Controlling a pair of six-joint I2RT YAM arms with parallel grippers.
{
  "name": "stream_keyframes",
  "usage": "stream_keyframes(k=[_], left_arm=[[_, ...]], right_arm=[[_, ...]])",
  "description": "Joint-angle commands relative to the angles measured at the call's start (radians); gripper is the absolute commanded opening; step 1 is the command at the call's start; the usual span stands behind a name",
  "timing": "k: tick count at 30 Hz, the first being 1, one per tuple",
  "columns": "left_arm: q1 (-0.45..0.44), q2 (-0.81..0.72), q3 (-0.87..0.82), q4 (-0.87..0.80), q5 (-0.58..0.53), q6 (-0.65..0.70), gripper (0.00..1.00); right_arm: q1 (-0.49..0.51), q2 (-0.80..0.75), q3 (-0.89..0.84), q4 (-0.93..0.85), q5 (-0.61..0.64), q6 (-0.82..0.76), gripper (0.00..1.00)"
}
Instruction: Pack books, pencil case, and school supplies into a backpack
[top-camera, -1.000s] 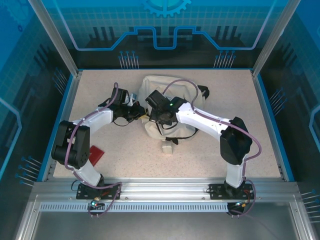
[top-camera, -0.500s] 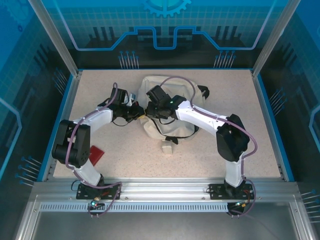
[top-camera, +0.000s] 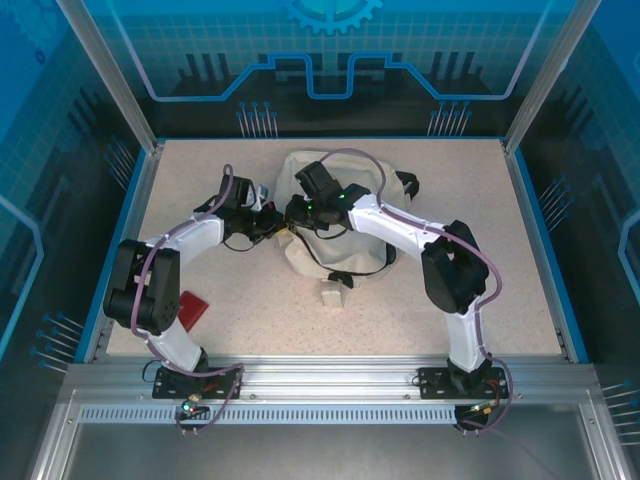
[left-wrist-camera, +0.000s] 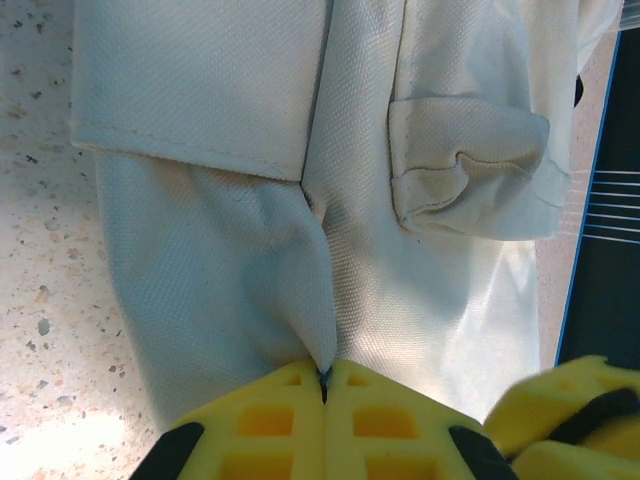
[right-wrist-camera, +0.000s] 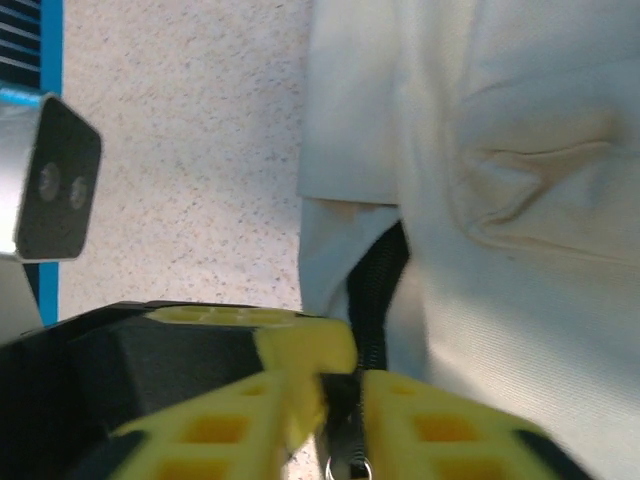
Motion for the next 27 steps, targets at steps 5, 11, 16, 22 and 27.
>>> stream_keyframes(k=[5, 11, 16, 22, 27], left_arm=[[0.028, -0.068, 0.037, -0.101, -0.081, 0.038, 0.5], [0.015, -0.131, 0.067, -0.169, -0.059, 0.128, 0.65], [-0.046, -0.024, 0.224, -0.189, -0.056, 0.186, 0.66], [-0.112, 0.233, 0.51, -0.173, -0.043, 0.192, 0.6], [-0.132, 0.454, 0.742, -0.255, -0.111, 0.171, 0.57]], right_arm=[[-0.025, -0.344, -0.241, -0.259, 0.195, -0.042, 0.72], [-0.119, -0.576, -0.572, -0.306, 0.178, 0.092, 0.75], [-0.199, -0.629, -0.734, -0.167, 0.014, 0.132, 0.76], [-0.227, -0.524, -0.757, -0.028, -0.109, 0.137, 0.75], [-0.271, -0.41, -0.73, 0.092, -0.167, 0.122, 0.74]])
